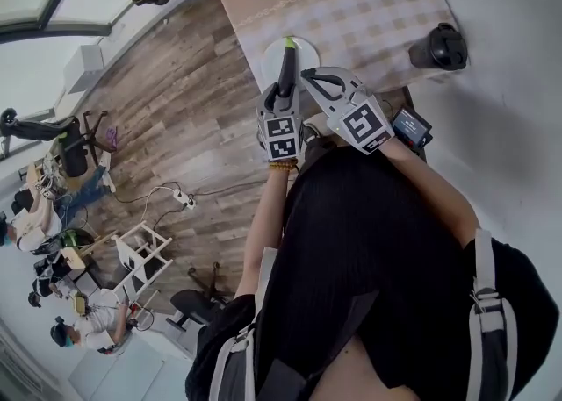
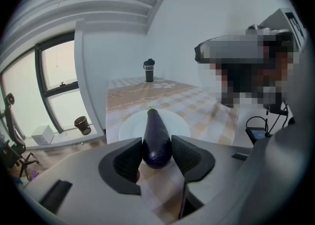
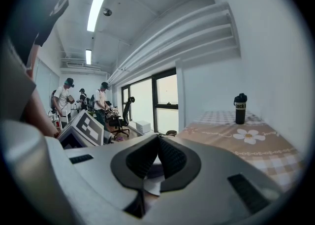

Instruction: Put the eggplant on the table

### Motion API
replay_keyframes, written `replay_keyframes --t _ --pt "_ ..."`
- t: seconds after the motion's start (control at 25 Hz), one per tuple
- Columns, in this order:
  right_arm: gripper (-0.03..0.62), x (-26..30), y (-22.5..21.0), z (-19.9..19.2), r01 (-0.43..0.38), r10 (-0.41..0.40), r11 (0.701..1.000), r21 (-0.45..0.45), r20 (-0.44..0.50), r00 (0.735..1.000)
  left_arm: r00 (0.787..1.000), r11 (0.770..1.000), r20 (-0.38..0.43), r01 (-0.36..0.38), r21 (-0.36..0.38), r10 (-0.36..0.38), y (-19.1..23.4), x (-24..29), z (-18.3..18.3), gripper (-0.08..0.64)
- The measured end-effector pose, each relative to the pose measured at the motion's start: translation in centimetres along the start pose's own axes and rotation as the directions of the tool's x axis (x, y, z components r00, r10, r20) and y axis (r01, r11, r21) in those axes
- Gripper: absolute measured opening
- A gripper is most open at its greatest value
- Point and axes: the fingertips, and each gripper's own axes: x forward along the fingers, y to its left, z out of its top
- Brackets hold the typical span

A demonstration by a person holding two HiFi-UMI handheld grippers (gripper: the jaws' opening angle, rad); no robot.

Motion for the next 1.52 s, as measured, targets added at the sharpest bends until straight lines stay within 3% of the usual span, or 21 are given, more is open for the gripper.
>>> replay_keyframes --t 0.52,0.76,0.92,1.2,1.52 --pt "0.006 -0.2 0.4 -0.6 0.006 -0.006 1.0 -0.003 -0.005 1.0 0.999 0.999 -0.044 0.001 -0.035 -0.003 -0.1 1.0 0.2 0.201" --pt "0.006 -0.4 0.7 -1.1 0.019 -0.019 1.0 0.005 -0.016 1.0 0.994 0.998 -0.096 0.041 -0.056 -0.046 -0.4 1.0 -0.3 0.204" --pt "0.006 -0.1 0.4 -1.0 0.019 -0.019 1.0 0.004 -0.01 1.0 0.988 0.995 -0.13 0.074 -0.069 -0.083 -0.7 1.5 -0.7 0.261" --pt "0.006 -0.2 0.3 -1.3 0.036 -0.035 0.999 0.012 -0.013 0.999 0.991 0.991 -0.056 0.115 -0.067 -0.119 -1.2 0.1 1.2 0.261" --pt "0.006 -0.2 -0.9 -0.6 0.056 -0.056 0.998 0.004 0.002 0.998 0.987 0.991 0.123 0.115 -0.07 -0.106 -0.4 -1.6 6.4 0.261"
